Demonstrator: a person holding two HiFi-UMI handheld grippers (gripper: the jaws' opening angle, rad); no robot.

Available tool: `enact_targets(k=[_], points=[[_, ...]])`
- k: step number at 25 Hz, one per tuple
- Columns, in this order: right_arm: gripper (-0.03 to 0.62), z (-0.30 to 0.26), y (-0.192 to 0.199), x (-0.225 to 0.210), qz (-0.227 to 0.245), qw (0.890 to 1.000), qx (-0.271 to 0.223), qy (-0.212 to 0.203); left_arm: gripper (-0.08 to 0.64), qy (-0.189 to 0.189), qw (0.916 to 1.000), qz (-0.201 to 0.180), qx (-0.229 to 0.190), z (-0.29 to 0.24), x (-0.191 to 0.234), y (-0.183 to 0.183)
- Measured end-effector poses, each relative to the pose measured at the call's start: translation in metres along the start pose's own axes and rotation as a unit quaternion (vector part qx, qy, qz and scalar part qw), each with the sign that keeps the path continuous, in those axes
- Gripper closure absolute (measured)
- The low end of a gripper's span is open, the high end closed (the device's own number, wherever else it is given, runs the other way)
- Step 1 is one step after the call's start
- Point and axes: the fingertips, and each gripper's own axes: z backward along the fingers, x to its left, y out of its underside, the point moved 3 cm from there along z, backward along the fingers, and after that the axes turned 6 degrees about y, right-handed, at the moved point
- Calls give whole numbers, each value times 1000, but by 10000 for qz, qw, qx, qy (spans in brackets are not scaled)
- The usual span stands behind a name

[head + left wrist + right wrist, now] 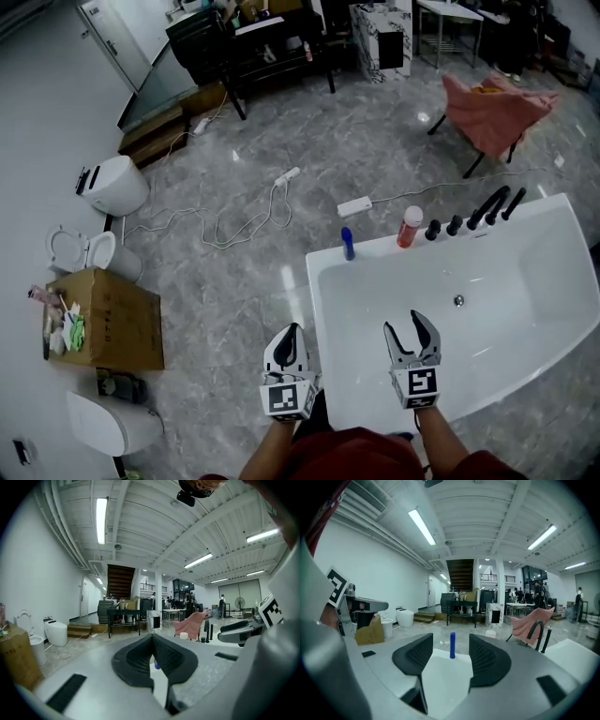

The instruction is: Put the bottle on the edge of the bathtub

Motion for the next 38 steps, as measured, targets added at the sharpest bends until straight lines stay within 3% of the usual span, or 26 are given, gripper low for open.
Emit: enact_targets(k=[6,10,26,30,36,38], points=[[357,38,-51,-19,317,9982,-473,179,554,98,9991,-237,-344,28,-19,-42],[357,64,-82,-28,283,9974,-642,175,554,31,9968,-608,-517,51,-31,-71],[367,95,-114,-15,534,9930,-1047,75,554,-19,9953,-542,-805,91,-39,-99],[420,96,-115,-16,536,9926,-1087,120,554,-16,9952,-515,-830,89,-38,-99],[593,97,-115,-16,449,9941,-972,191,554,36,9951,-500,-856,90,-40,-102],[595,97,-115,-16,438,9937,-1011,197,554,25,9949,-518,-860,90,-38,-102]])
